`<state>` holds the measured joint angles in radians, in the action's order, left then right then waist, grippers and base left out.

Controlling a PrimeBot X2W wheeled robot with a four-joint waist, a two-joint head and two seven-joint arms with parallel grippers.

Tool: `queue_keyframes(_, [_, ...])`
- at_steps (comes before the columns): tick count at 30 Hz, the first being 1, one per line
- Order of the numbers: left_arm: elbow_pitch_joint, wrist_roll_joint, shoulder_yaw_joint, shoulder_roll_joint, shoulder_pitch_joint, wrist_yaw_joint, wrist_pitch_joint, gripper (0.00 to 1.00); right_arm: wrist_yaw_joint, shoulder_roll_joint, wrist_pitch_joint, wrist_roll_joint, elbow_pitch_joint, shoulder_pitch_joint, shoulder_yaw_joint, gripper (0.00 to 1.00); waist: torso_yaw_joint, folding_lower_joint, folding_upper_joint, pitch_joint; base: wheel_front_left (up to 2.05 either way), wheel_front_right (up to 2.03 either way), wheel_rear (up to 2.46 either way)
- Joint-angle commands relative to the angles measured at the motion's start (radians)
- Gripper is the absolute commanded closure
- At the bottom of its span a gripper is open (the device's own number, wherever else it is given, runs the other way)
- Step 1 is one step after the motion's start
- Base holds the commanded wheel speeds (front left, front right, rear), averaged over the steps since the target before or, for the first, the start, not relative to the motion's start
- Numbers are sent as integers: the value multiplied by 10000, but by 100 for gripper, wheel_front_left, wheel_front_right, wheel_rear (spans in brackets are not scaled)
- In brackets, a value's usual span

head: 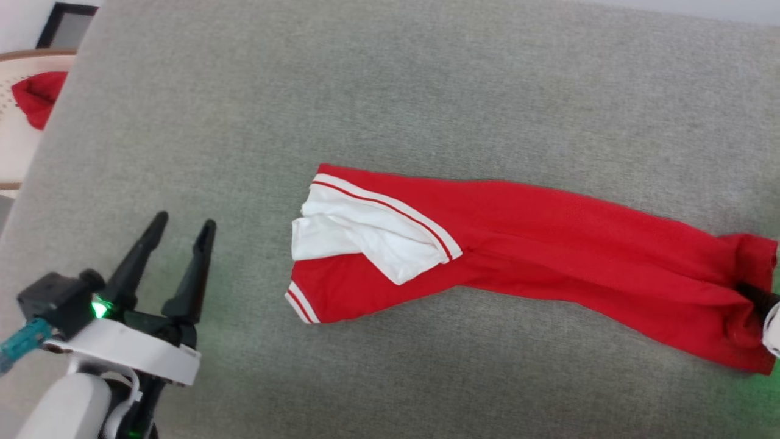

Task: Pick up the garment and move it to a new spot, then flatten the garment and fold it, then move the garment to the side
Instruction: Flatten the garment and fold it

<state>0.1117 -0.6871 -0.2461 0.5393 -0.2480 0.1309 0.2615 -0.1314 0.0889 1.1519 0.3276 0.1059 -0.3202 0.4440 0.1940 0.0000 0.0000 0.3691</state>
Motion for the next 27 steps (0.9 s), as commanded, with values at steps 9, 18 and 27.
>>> queue_keyframes(9, [-426, 68, 723, 247, 363, -8, 39, 0, 13, 184, -663, -142, 637, -199, 1536, 100, -799, 0, 0, 366, 0, 0, 0])
queue_keyframes(18, [-661, -10, 1056, 470, 619, -8, 39, 0, 13, 889, -1239, -395, 893, -629, 3023, 100, -1330, 0, 0, 675, 0, 0, 0])
queue_keyframes(27, [-487, -27, 938, 282, 673, -8, 39, 0, 9, 695, -662, 238, 1610, -216, 792, 100, -1458, 0, 0, 283, 0, 0, 0])
